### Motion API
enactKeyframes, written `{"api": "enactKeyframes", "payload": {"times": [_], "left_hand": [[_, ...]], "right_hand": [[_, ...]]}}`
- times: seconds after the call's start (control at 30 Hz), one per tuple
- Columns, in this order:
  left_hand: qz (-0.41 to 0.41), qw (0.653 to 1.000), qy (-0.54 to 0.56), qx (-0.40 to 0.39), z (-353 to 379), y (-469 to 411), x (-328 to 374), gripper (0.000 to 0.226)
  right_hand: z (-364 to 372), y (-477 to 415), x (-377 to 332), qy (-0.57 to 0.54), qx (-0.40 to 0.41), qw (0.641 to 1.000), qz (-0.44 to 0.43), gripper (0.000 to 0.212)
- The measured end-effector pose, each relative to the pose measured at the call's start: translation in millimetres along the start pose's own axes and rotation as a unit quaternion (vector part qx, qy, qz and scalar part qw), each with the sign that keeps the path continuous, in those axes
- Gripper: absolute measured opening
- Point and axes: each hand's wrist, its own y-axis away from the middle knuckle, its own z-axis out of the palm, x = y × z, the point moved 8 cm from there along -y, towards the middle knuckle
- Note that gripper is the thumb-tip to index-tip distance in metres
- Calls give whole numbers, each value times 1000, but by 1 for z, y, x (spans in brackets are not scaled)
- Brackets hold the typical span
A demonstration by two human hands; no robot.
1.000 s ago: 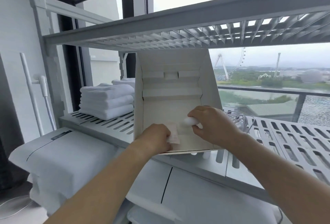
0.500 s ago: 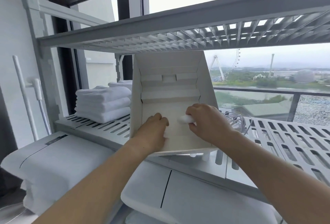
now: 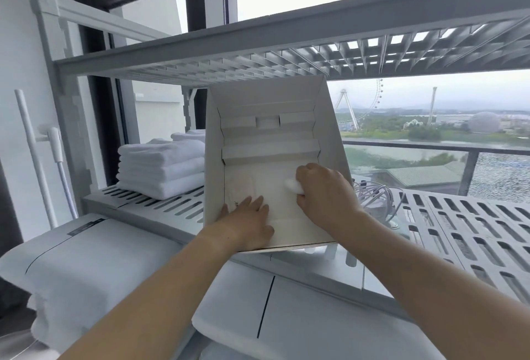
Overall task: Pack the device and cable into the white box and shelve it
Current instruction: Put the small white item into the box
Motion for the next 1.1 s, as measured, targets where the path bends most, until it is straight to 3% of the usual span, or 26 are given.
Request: {"api": "enactKeyframes", "payload": {"times": [0.17,0.27,0.4,0.5,0.63,0.9,1.1], "left_hand": [[31,985,108,132,-33,6,-2,35],[53,974,169,142,-44,9,1,29],[75,967,172,174,-55,11,5,28],[73,962,172,198,-58,10,4,29],[39,982,119,140,-45,-2,-3,37],[52,994,90,11,-22,-13,-1,38],[74,994,79,-4,-21,-17,-1,39]], "right_hand": [[17,-12,-11,35,-65,997,-23,22],[23,-14,-4,56,-89,994,-24,22],[35,-15,5,48,-147,988,-17,15],[51,-13,4,46,-229,972,-30,33],[65,-15,6,55,-269,961,-22,36],[61,-25,5,37,-226,973,-23,43],[67,-21,4,20,-237,971,-15,30]]}}
